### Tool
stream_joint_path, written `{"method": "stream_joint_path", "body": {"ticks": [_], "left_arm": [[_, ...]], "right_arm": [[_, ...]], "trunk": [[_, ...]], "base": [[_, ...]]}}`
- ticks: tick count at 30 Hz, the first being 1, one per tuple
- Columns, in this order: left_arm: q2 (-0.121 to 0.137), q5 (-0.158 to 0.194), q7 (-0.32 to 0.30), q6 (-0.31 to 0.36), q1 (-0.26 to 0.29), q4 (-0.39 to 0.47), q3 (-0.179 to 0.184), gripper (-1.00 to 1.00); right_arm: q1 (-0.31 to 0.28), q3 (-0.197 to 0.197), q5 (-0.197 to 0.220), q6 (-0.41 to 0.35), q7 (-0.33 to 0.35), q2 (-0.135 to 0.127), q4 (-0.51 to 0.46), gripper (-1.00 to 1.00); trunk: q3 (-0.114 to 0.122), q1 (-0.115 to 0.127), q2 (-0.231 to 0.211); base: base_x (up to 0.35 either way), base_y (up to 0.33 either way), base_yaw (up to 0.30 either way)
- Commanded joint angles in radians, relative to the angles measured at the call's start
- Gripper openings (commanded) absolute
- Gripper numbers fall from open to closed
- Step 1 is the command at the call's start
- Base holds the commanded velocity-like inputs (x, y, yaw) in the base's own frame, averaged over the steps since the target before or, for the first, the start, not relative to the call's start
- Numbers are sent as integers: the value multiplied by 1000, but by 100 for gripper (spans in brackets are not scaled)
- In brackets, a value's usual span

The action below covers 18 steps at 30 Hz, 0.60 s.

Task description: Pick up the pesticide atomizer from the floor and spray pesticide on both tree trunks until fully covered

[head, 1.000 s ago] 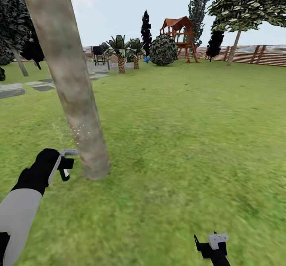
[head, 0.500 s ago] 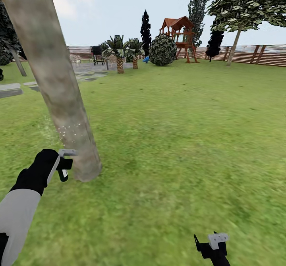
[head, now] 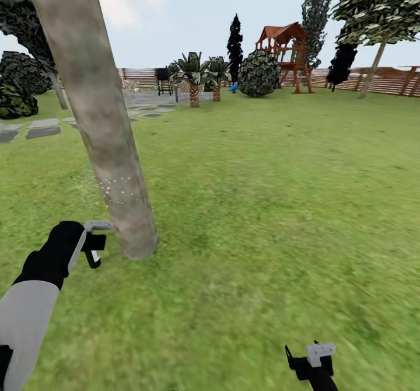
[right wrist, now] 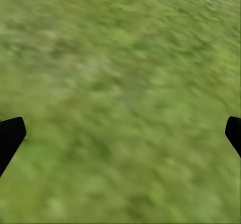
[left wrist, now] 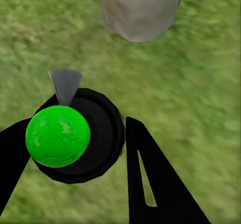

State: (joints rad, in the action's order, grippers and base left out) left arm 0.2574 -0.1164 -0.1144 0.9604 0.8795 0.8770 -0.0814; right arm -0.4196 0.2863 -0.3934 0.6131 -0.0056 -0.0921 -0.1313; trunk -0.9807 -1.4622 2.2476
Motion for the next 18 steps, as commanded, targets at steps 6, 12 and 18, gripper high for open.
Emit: {"method": "stream_joint_path", "body": {"ticks": [6,12,18], "left_arm": [[-45,-16,-11,7,17,5,1,-100],[-10,-17,-12,5,12,6,-5,-100],[-12,-17,-11,4,3,7,3,-100]], "right_arm": [[-1,8,-11,4,-1,0,1,100],[-1,8,-12,4,-1,0,0,100],[-1,8,-12,4,-1,0,-1,100]], "trunk": [[-1,0,0],[-1,0,0],[-1,0,0]], "base": [[0,0,276],[14,-12,175],[158,-178,11]]}}
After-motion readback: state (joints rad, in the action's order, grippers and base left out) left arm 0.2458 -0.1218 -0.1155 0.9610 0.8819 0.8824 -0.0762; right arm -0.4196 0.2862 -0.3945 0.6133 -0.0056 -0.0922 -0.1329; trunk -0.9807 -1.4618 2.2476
